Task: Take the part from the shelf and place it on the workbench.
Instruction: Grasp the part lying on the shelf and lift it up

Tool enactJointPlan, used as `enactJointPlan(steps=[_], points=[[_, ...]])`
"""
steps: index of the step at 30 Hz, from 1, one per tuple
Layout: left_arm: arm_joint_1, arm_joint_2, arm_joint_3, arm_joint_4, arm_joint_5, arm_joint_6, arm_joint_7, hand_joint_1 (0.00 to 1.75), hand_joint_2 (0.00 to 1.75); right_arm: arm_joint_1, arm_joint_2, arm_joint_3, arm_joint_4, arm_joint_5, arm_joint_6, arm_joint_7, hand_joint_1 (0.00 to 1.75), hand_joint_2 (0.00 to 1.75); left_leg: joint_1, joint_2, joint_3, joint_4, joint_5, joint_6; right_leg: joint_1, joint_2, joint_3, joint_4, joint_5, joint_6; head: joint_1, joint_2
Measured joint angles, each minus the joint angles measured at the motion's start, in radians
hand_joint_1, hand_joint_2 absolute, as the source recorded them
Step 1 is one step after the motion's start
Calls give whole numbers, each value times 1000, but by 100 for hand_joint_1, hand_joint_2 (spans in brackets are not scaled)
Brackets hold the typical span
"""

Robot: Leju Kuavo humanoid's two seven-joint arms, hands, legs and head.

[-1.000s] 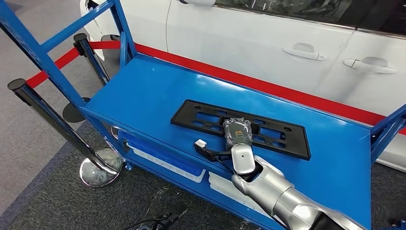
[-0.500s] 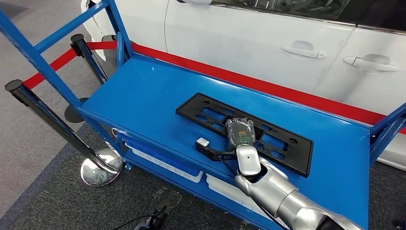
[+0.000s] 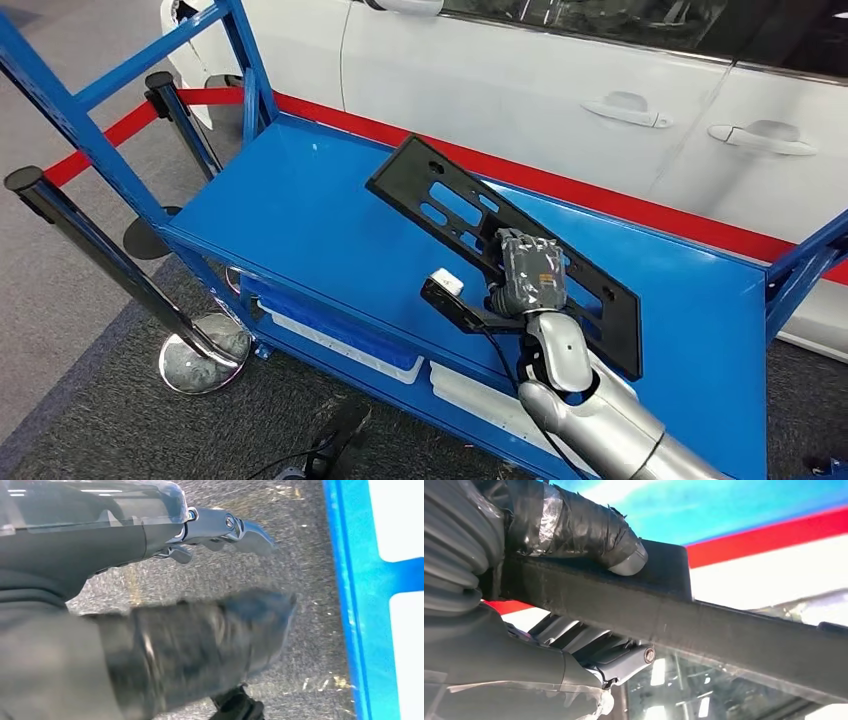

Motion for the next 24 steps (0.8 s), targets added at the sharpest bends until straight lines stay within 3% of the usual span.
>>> enactJointPlan(steps=[2, 4, 5, 6, 7, 9, 11, 14, 16, 20, 21, 22, 24], points=[[3, 1, 2, 0, 2, -3, -3, 0, 175, 23, -25, -23, -75, 7, 0, 5, 160, 175, 4, 2, 5, -15, 10, 10, 0, -3, -32, 69, -45, 8, 3, 0], [5, 1, 7, 0, 4, -7, -6, 0, 175, 46, -45, -39, -134, 28, -6, 5, 142, 175, 3, 3, 4, -16, 10, 15, 0, -4, -89, 195, -105, 13, 5, 0], [7, 2, 10, 0, 5, -7, -10, 0, 175, 61, -56, -47, -166, 48, -10, 6, 134, 175, 2, 4, 3, -15, 10, 15, 0, -4, -110, 242, -118, 15, 5, 0], [10, 2, 14, 0, 7, -4, -17, 0, 175, 79, -68, -55, -202, 74, -11, 7, 129, 175, 2, 4, 3, -13, 8, 16, -2, -4, -116, 257, -114, 17, 5, 0], [12, 2, 18, 0, 9, 3, -26, 0, 175, 96, -80, -65, -243, 105, -7, 10, 129, 175, 3, 3, 3, -10, 6, 15, -4, -5, -105, 233, -92, 18, 5, 0], [15, 1, 26, 0, 16, 21, -50, 0, 175, 128, -106, -91, -343, 171, 15, 19, 129, 175, 3, 1, 3, 1, -2, 10, -9, -6, -46, 113, -32, 20, 6, 0], [18, 2, 37, 0, 24, 37, -74, 0, 175, 161, -127, -122, -447, 224, 43, 25, 129, 175, 0, -2, -3, 17, -12, 0, -10, -5, -2, 22, -7, 15, 6, 0], [25, 2, 51, 0, 36, 48, -92, 0, 175, 226, -150, -166, -603, 237, 67, 26, 129, 175, -4, -4, -8, 21, -16, -11, -8, -3, 4, 6, -9, -4, 6, 0], [33, 3, 57, 0, 53, 51, -102, 0, 175, 261, -158, -183, -692, 198, 73, 20, 129, 175, -3, -2, -17, 45, -37, -21, -12, -3, 6, 1, -6, -15, 3, 0], [51, 4, 84, 0, 89, 44, -139, 0, 175, 318, -159, -192, -831, 95, 58, -16, 129, 175, 2, 1, -113, 259, -139, -37, -12, -4, 10, -1, -8, -27, -6, 0], [57, 5, 90, 0, 95, 44, -147, 0, 175, 329, -159, -192, -856, 67, 50, -30, 129, 175, 3, 1, -126, 284, -140, -37, -10, -4, 10, 0, -9, -28, -6, 0], [63, 6, 95, 0, 99, 45, -154, 0, 175, 339, -159, -192, -879, 37, 44, -48, 129, 175, 2, 1, -122, 273, -123, -35, -9, -4, 11, 0, -10, -28, -6, 0], [70, 10, 103, 0, 102, 50, -166, 0, 175, 353, -159, -190, -926, -43, 35, -98, 129, 175, -2, 1, -65, 152, -57, -21, -7, -3, 15, -1, -11, -29, -6, 0]])
